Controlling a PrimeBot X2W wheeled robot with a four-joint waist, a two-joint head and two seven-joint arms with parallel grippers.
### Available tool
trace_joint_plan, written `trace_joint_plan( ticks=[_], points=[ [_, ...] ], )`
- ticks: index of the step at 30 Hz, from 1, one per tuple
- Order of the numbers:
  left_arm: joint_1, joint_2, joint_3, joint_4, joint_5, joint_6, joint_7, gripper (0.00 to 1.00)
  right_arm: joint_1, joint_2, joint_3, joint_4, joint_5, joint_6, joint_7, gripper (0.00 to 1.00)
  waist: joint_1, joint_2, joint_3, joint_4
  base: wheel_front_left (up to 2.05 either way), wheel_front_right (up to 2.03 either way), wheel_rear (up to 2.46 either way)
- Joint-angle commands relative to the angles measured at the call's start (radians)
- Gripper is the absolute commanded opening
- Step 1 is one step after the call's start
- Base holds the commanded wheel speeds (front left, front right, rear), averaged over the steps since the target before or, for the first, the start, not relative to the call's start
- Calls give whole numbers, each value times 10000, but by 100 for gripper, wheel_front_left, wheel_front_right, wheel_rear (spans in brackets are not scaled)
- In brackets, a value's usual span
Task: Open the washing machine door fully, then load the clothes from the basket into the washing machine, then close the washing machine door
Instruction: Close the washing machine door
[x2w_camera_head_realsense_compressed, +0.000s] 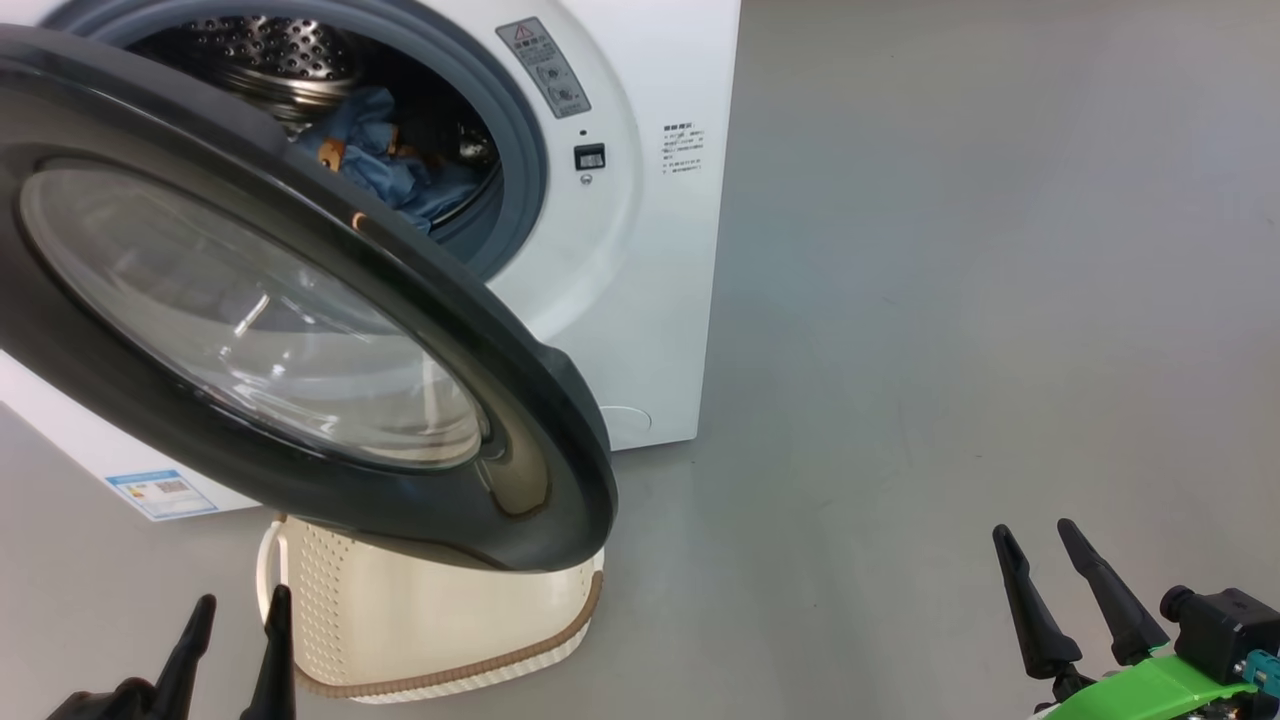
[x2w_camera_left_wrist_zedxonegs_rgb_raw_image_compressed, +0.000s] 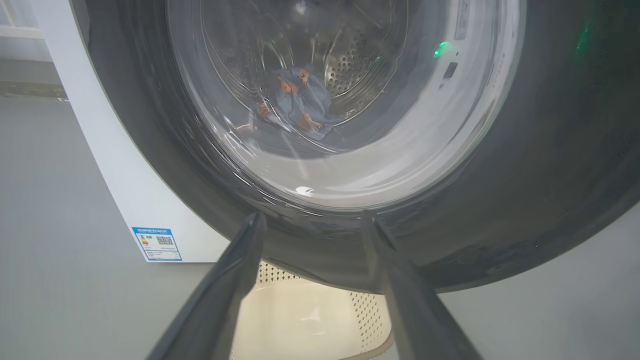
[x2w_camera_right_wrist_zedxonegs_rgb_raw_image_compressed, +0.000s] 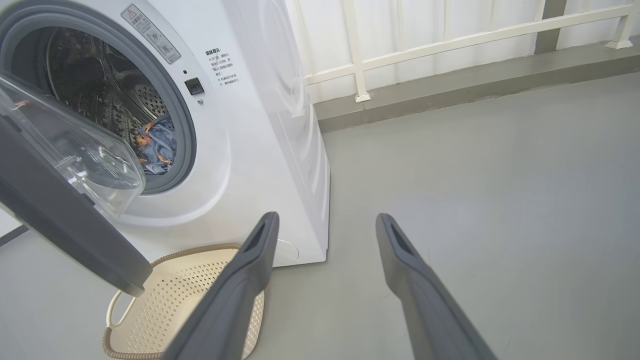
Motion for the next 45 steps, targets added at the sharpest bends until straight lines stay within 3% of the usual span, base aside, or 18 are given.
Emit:
trace_joint_plan(
  ticks=[1, 5, 6, 7, 10, 21, 33, 38, 45],
  points=[
    [-107, 123, 411, -187, 125, -16, -73, 100, -334, -123, 195, -239, 25, 16, -49, 100, 0, 0, 7, 22, 0, 0, 0],
    [-113, 128, 385, -189, 168, -16, -74, 100, -335, -134, 224, -237, 39, 16, -49, 100, 0, 0, -54, 117, 0, 0, 0],
    [-111, 124, 367, -180, 167, -16, -74, 100, -337, -137, 252, -245, 54, 16, -49, 80, 0, 0, -75, 146, 0, 0, 0],
    [-113, 122, 344, -172, 164, -16, -74, 100, -349, -139, 271, -260, 73, 16, -49, 48, 0, 0, -96, 180, 0, 0, 0],
    [-98, 92, 293, -192, 181, -16, -74, 100, -424, -135, 365, -378, 123, 16, -49, 0, 0, 0, -210, 302, 0, 0, 0],
    [24, -287, 439, -558, 346, -16, -74, 100, -1693, 189, 1134, -1843, 409, 16, -49, 0, 0, 0, -502, 971, 0, 0, 0],
    [49, -511, 341, -752, 430, -16, -74, 100, -3050, 538, 3642, -3886, 389, 16, -49, 0, 0, 0, -514, 1791, 0, 0, 0],
    [-78, -568, 324, -760, 399, -16, -74, 100, -3066, 547, 4645, -3652, 544, 16, -49, 0, 0, 0, -343, 2087, 0, 0, 0],
    [-331, -603, 288, -733, 319, -16, -74, 100, -3233, 558, 6087, -2320, 1360, 16, -49, 0, 0, 0, 31, 2306, 0, 0, 0]
  ],
)
